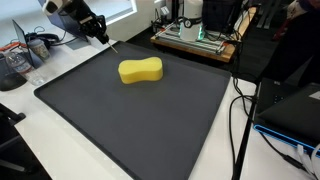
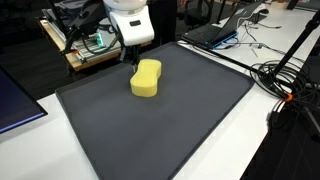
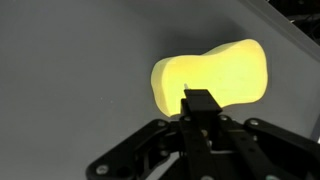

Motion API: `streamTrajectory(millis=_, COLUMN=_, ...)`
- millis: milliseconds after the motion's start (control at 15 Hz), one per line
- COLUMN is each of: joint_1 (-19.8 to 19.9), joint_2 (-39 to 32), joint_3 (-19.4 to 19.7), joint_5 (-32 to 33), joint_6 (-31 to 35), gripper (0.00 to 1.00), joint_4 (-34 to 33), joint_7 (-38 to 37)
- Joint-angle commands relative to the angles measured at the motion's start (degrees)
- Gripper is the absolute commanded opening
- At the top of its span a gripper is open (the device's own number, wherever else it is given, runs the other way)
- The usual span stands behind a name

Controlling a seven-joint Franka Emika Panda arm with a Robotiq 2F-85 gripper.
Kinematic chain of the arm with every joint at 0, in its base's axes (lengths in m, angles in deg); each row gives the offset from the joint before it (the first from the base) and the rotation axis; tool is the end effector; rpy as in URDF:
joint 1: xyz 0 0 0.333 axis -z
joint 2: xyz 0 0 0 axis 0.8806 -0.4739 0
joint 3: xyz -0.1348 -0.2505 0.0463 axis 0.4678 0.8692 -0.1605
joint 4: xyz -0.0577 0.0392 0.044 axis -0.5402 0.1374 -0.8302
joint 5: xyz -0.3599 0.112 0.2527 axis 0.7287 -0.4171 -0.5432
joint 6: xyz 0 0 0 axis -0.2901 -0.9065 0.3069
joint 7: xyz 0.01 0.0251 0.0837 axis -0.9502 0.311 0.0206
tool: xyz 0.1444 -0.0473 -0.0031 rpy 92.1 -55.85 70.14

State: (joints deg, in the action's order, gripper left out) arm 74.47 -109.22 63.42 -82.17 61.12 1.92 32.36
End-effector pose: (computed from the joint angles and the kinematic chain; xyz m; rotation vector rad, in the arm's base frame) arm 0.6402 -0.2014 0.2486 -2.7840 -0.7070 0.4326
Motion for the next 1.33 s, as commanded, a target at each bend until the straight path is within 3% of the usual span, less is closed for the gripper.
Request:
streamTrajectory(millis=0, joint_1=3.20, joint_2=-2.92, joint_3=-2.86, joint_5=-2.47, joint_6=-1.76, gripper=0.03, joint_4=-5.11, joint_7=6.45)
streamTrajectory(millis=333, joint_1=4.38, joint_2=-7.78, joint_3=-4.34, joint_5=-2.87, joint_6=-2.75, gripper=0.03, joint_4=-12.47, joint_7=11.64)
streamTrajectory(millis=733, joint_1=2.46, joint_2=-14.99, joint_3=-5.86, joint_5=-1.35, joint_6=-5.41, gripper=0.03, joint_4=-19.85, joint_7=9.94)
streamTrajectory(millis=1000, joint_1=0.10, joint_2=-13.47, joint_3=-6.71, joint_5=-0.85, joint_6=-1.05, gripper=0.03, joint_4=-14.57, joint_7=6.08)
streamTrajectory(millis=1267, joint_1=-3.51, joint_2=-8.75, joint_3=-7.10, joint_5=0.68, joint_6=7.33, gripper=0.03, joint_4=-5.18, joint_7=2.68)
